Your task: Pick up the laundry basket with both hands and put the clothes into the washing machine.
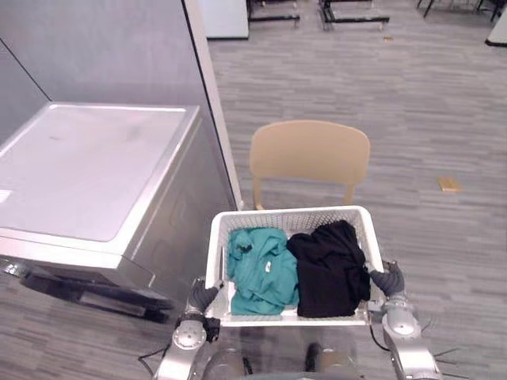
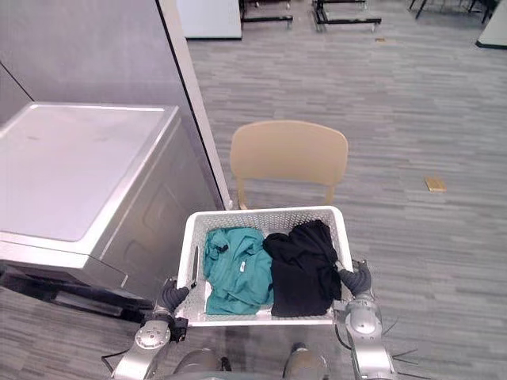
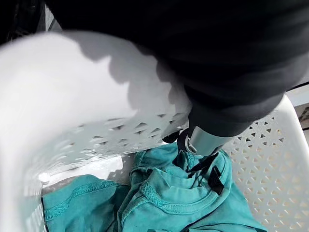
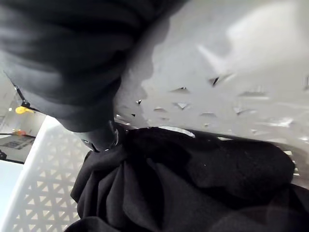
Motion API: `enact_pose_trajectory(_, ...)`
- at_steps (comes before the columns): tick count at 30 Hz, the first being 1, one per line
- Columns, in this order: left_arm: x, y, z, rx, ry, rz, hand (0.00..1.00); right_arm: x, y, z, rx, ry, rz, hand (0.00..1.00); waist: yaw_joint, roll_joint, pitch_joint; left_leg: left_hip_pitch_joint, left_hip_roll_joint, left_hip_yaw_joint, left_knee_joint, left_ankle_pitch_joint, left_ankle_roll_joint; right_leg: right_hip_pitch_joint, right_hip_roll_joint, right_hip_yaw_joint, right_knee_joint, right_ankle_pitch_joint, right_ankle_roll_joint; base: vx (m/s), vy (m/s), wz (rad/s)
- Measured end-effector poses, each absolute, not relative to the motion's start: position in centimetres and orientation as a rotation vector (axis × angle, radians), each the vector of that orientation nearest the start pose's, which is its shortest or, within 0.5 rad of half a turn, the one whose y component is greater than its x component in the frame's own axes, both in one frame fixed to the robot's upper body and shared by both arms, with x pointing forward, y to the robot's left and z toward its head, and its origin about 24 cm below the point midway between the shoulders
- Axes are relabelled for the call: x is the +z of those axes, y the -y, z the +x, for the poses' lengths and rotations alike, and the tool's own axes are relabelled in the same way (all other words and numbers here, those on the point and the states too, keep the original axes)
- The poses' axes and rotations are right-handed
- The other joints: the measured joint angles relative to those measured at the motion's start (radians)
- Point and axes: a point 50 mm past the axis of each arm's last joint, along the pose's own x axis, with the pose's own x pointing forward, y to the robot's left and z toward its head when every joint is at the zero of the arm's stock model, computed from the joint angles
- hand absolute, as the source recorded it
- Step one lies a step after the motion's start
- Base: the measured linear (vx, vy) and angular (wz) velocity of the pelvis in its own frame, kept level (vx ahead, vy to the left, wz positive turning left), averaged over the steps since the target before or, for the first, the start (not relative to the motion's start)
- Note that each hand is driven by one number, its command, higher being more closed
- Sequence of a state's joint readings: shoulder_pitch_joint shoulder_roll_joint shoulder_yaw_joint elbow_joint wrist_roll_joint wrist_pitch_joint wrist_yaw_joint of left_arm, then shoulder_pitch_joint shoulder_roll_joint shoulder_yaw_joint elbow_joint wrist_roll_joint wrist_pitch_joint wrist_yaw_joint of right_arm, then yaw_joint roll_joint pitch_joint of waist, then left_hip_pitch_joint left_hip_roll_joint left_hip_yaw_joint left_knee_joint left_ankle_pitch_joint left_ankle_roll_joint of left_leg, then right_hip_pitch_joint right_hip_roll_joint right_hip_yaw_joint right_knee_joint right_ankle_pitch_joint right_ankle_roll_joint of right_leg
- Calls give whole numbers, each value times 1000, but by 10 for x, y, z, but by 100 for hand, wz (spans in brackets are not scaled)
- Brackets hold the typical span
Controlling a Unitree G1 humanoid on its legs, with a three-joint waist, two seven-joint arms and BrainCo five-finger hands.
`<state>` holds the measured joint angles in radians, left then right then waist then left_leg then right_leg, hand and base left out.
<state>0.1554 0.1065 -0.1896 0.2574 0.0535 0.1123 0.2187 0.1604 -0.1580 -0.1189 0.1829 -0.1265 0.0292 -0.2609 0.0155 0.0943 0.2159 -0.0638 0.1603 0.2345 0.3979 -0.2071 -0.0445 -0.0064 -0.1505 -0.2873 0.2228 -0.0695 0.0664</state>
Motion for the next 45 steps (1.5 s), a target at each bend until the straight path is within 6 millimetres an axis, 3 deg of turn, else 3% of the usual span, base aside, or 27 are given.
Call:
enact_pose_trajectory(1,-60,-160,193,76,-504,257,100,-28,232,197,-406,-342,-301,100,1,-26,3,11,-30,6,-49,8,11,1,-17,11,-30,9,14,100,155,8)
enact_pose_trajectory(2,-60,-163,192,77,-505,265,100,-28,230,197,-404,-344,-296,100,2,-33,5,11,-38,8,-59,12,16,2,-22,10,-42,16,22,101,160,6)
enact_pose_trajectory(6,-63,-162,191,70,-517,271,100,-38,230,196,-406,-385,-298,100,-2,-40,11,-5,-65,18,-81,20,25,-9,-40,13,-84,38,37,55,64,-3)
enact_pose_trajectory(8,-62,-162,200,71,-508,280,100,-38,230,203,-418,-378,-298,100,-4,-46,27,-46,-63,20,-73,29,26,-56,-41,14,-64,39,35,-8,-5,-6)
enact_pose_trajectory(10,-50,-159,223,74,-448,297,100,-29,231,224,-425,-330,-309,100,-8,-56,94,-110,-55,19,-58,46,21,-129,-39,14,-27,43,28,-65,-46,0)
enact_pose_trajectory(11,-47,-157,230,71,-430,306,0,-26,232,230,-429,-316,-312,100,-10,-58,111,-134,-54,18,-49,52,19,-151,-39,14,-18,43,23,-135,-57,4)
enact_pose_trajectory(12,-40,-155,241,72,-398,320,0,-21,234,240,-440,-296,-326,0,-17,-62,138,-179,-52,17,-37,58,18,-196,-38,15,0,43,18,-149,-59,3)
enact_pose_trajectory(15,-23,-150,262,71,-322,329,0,-7,236,258,-467,-244,-329,0,-26,-65,205,-241,-31,18,-12,59,18,-268,-32,26,40,43,8,-112,-53,-7)
enact_pose_trajectory(19,3,-144,285,85,-195,321,0,-6,237,258,-523,-240,-292,0,-24,-74,221,-322,-13,37,33,58,17,-371,-31,51,102,38,1,-78,-25,-15)
enact_pose_trajectory(25,20,-139,299,114,-124,312,0,10,229,253,-557,-148,-242,0,-2,-86,245,-355,33,65,78,25,15,-420,-22,53,170,18,-27,-110,-27,-5)
enact_pose_trajectory(30,9,-140,285,152,-161,242,0,15,226,246,-556,-116,-223,0,2,-93,252,-343,38,71,78,21,9,-421,-26,46,203,-4,-41,-62,-33,3)
enact_pose_trajectory(38,3,-173,255,282,-155,123,0,32,234,237,-576,-19,-210,0,8,-93,252,-290,50,69,87,26,14,-380,-27,40,251,-44,-46,28,-41,2)
enact_pose_trajectory(45,-18,-201,217,353,-237,101,0,16,253,206,-607,-97,-242,0,25,-93,250,-206,41,59,47,26,9,-297,-33,14,241,-73,-42,33,-24,10)
